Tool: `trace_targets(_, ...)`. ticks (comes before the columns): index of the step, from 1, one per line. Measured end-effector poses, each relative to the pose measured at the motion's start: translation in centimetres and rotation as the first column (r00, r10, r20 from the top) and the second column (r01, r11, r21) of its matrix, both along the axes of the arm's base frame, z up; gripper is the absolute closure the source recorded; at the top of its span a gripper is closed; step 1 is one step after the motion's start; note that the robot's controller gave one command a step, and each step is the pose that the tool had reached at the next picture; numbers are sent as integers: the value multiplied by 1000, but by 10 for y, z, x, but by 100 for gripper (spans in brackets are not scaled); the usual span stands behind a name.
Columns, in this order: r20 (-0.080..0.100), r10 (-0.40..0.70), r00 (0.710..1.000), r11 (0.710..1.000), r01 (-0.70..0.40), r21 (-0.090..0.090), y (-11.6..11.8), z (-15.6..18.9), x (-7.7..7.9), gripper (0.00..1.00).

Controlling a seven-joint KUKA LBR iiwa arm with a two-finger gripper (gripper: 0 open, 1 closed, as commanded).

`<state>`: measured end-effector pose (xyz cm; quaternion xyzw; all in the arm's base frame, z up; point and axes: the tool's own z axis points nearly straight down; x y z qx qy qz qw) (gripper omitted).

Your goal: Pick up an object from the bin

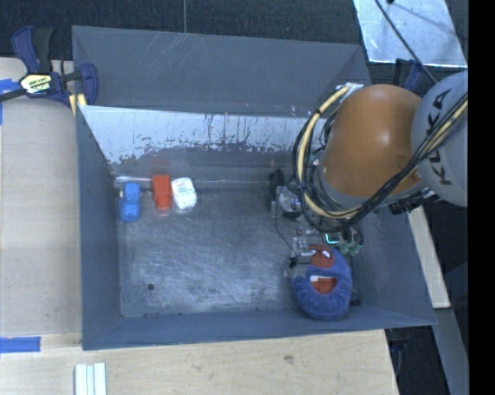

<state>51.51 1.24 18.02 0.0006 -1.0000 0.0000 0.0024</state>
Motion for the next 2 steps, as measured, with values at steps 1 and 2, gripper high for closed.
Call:
trace_targets(1, 4, 92, 996, 996, -92, 0, 6, -16, -2, 0)
trace_targets(2, 9, 440, 898, 898, -440, -4, -78, -91, -22, 0)
